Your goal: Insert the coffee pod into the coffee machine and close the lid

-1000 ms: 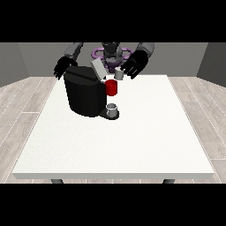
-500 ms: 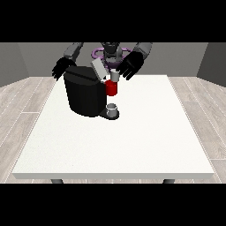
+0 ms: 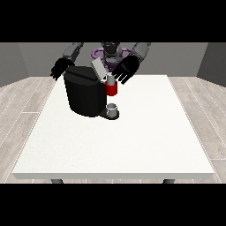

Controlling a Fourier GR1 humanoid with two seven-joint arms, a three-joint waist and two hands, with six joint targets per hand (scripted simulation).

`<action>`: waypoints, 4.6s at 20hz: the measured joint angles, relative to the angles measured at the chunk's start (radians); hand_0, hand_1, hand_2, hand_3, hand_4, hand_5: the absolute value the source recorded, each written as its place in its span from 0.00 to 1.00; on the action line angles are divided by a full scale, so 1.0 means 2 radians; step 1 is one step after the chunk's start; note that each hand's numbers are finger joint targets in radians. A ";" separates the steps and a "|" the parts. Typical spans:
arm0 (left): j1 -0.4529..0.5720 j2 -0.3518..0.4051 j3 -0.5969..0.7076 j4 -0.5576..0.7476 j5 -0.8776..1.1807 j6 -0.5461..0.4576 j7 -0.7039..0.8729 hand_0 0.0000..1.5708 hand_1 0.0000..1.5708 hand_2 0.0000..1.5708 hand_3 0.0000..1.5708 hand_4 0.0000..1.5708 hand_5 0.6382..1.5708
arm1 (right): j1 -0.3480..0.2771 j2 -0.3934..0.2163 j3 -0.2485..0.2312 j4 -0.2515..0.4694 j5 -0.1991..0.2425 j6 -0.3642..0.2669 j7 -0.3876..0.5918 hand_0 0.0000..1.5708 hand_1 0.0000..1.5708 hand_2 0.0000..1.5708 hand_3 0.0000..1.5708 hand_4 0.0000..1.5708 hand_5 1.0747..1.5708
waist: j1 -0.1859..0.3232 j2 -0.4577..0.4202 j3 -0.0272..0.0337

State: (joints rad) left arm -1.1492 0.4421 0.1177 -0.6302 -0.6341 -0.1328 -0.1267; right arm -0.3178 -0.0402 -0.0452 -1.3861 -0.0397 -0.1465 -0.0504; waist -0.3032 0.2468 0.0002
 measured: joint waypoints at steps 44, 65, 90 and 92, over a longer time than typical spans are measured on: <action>-0.006 0.005 -0.019 0.005 -0.045 -0.017 -0.028 0.00 0.00 0.00 0.00 0.00 1.00 | 0.004 0.002 -0.009 0.015 -0.001 -0.012 -0.028 0.00 0.00 0.00 0.00 0.22 1.00 | 0.017 0.011 0.0010; 0.042 -0.022 -0.019 -0.001 -0.051 -0.039 -0.019 0.00 0.00 0.00 0.00 0.00 1.00 | 0.051 -0.004 -0.014 0.018 -0.010 -0.003 -0.020 0.00 0.00 0.00 0.00 0.27 1.00 | 0.038 -0.066 -0.0001; 0.261 -0.179 0.122 -0.047 0.185 -0.069 -0.059 0.00 0.00 0.00 0.00 0.00 1.00 | 0.069 -0.066 -0.006 -0.040 -0.025 0.074 0.031 0.00 0.00 0.00 0.00 0.00 1.00 | 0.182 -0.230 -0.0003; 0.276 -0.183 0.122 -0.060 0.196 -0.077 -0.064 0.00 0.00 0.00 0.00 0.09 1.00 | 0.060 -0.070 -0.005 -0.041 -0.023 0.078 0.036 0.00 0.00 0.00 0.00 0.09 1.00 | 0.191 -0.226 -0.0002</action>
State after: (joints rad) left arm -0.5978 0.0755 0.3608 -0.7501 -0.2428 -0.2859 -0.2546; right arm -0.1987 -0.1793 -0.0548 -1.4672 -0.0854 0.0090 0.0209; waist 0.0789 -0.2055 -0.0001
